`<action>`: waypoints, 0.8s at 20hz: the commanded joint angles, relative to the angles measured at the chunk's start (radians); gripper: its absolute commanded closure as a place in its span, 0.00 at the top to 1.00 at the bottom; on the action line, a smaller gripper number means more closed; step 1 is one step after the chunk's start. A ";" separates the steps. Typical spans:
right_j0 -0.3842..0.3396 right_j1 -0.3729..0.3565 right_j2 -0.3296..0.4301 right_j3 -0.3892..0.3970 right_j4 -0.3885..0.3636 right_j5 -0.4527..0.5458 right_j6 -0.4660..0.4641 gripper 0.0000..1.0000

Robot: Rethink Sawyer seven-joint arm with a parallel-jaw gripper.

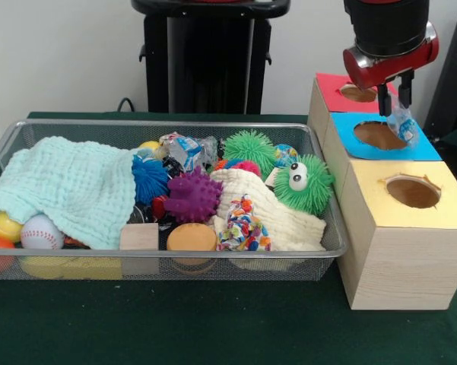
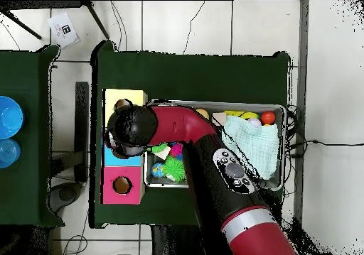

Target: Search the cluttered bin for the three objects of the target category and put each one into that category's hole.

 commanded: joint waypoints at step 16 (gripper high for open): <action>0.038 0.002 -0.063 -0.017 -0.179 0.119 0.016 0.00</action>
